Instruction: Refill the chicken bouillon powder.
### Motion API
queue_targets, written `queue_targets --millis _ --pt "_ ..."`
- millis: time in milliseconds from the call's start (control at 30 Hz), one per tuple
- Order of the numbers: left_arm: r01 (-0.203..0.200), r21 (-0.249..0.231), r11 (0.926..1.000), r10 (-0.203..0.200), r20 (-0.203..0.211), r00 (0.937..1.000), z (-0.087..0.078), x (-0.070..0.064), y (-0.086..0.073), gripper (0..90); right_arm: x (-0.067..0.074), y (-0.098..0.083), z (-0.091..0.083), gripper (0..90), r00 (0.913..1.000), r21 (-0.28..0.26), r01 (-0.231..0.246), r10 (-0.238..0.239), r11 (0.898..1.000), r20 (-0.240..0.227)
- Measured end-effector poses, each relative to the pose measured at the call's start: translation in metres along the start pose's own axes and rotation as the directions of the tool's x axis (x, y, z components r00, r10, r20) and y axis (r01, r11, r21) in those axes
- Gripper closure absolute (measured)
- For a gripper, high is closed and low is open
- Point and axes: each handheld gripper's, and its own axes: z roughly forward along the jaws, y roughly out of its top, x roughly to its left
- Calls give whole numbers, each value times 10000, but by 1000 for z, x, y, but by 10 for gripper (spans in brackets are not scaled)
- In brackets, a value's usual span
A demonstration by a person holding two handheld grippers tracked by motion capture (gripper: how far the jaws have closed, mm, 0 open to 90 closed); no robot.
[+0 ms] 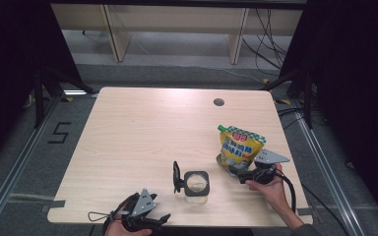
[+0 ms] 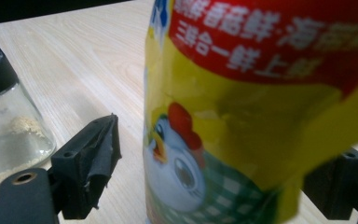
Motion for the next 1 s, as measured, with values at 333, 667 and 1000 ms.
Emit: queue_targets --millis 333,667,1000 --pt "55 -29 10000 -54 56 10000 2 -2 0 225 -3 -2 7 190 9998 -161 178 -178 9997 40" --pt "40 20 10000 -40 65 10000 3 -2 0 226 -1 -1 15 256 9996 -125 64 -60 9999 288" --pt "-89 112 9999 89 56 9999 5 -2 1 226 -4 1 19 240 9997 -236 -85 90 9997 230"
